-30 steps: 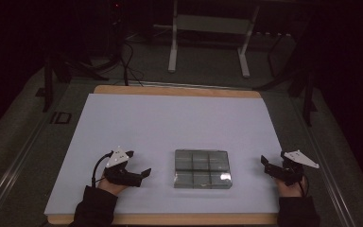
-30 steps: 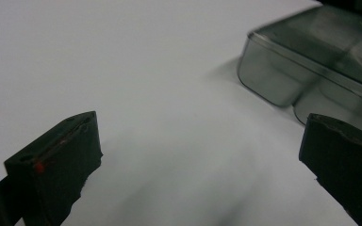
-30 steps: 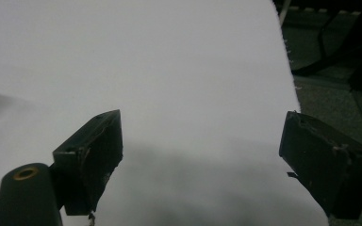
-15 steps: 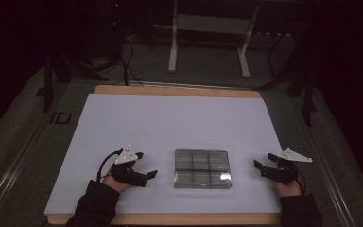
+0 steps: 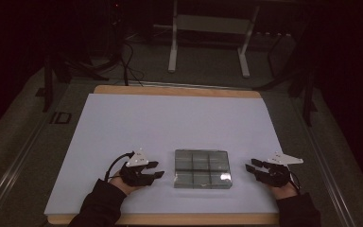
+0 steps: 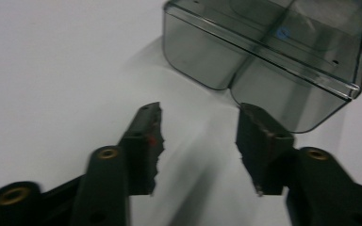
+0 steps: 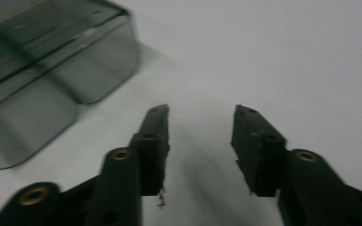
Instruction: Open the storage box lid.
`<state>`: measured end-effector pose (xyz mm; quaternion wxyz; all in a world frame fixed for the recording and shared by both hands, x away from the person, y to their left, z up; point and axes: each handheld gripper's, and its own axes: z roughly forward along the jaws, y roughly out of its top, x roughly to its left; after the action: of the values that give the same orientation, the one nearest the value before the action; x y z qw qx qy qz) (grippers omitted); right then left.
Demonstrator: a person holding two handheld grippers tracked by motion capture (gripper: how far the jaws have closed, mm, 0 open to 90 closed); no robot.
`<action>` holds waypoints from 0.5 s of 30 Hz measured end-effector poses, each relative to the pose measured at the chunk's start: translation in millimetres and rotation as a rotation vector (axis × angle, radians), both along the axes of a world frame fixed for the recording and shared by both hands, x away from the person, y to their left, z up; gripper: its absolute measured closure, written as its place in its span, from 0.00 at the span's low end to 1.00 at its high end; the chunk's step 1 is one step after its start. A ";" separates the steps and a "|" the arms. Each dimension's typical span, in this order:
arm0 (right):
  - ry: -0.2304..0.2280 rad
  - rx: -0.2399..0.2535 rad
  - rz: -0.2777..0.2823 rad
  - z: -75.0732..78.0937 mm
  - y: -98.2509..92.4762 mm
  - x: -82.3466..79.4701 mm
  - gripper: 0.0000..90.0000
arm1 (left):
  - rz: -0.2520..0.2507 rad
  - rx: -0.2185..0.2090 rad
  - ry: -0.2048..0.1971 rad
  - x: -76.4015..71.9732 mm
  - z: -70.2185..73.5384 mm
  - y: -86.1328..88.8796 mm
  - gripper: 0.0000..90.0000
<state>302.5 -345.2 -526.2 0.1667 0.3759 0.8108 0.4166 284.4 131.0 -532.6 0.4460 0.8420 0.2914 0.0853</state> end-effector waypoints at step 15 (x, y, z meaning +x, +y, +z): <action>0.014 -0.013 0.246 -1.3 41.7 -11.4 1.00 | -0.086 -0.005 0.038 -2.1 -1.1 -17.3 0.97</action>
<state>291.1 -303.5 -527.5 0.1111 0.2752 0.8547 0.4260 282.2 113.6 -533.6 0.4459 0.8539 0.2638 0.0493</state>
